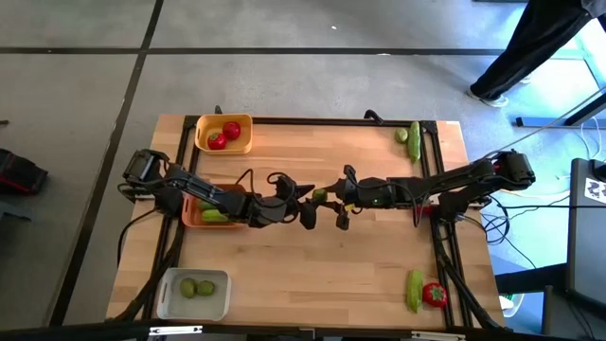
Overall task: Sort produce into baskets
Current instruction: Put the lime into the gray bin
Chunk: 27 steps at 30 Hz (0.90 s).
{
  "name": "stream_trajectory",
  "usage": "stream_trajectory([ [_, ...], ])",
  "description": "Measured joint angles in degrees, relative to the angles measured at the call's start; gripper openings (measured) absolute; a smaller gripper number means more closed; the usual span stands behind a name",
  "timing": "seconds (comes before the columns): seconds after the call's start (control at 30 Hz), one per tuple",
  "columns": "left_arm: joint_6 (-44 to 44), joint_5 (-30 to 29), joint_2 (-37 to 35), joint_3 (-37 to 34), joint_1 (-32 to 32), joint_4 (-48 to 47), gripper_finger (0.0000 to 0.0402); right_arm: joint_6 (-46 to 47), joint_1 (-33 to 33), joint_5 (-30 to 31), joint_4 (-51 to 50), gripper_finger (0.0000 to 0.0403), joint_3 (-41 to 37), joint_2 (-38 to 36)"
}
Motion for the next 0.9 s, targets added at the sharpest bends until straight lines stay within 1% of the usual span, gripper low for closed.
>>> stream_trajectory([
  [0.1,1.2,1.0,0.0,0.0,0.0,0.3,0.0264,0.0,0.0,0.0,0.1,0.014,0.0,0.0],
  [0.17,1.5,1.3,0.0,0.0,0.0,0.3,0.025,0.0,0.0,-0.1,0.3,0.014,0.0,0.0],
  [0.43,3.5,1.3,0.0,0.0,-0.1,0.8,0.0156,1.0,0.0,0.0,0.4,0.0145,0.0,0.0],
  [0.53,3.8,1.3,0.0,0.0,-0.1,0.8,0.014,1.0,0.0,0.0,0.4,0.0169,0.0,0.0],
  [0.7,5.8,1.8,0.2,-0.1,-0.4,0.4,0.0145,0.8,0.0,-2.2,0.2,0.0238,0.2,-0.7],
  [0.8,7.9,1.8,-0.6,-0.1,-1.0,0.5,0.0148,-0.1,0.0,-2.5,-5.2,0.0269,0.2,-2.9],
  [0.9,10.5,1.7,-2.5,-0.1,-2.2,-0.1,0.0146,-0.1,0.0,-2.4,-13.4,0.0287,0.2,-6.2],
])
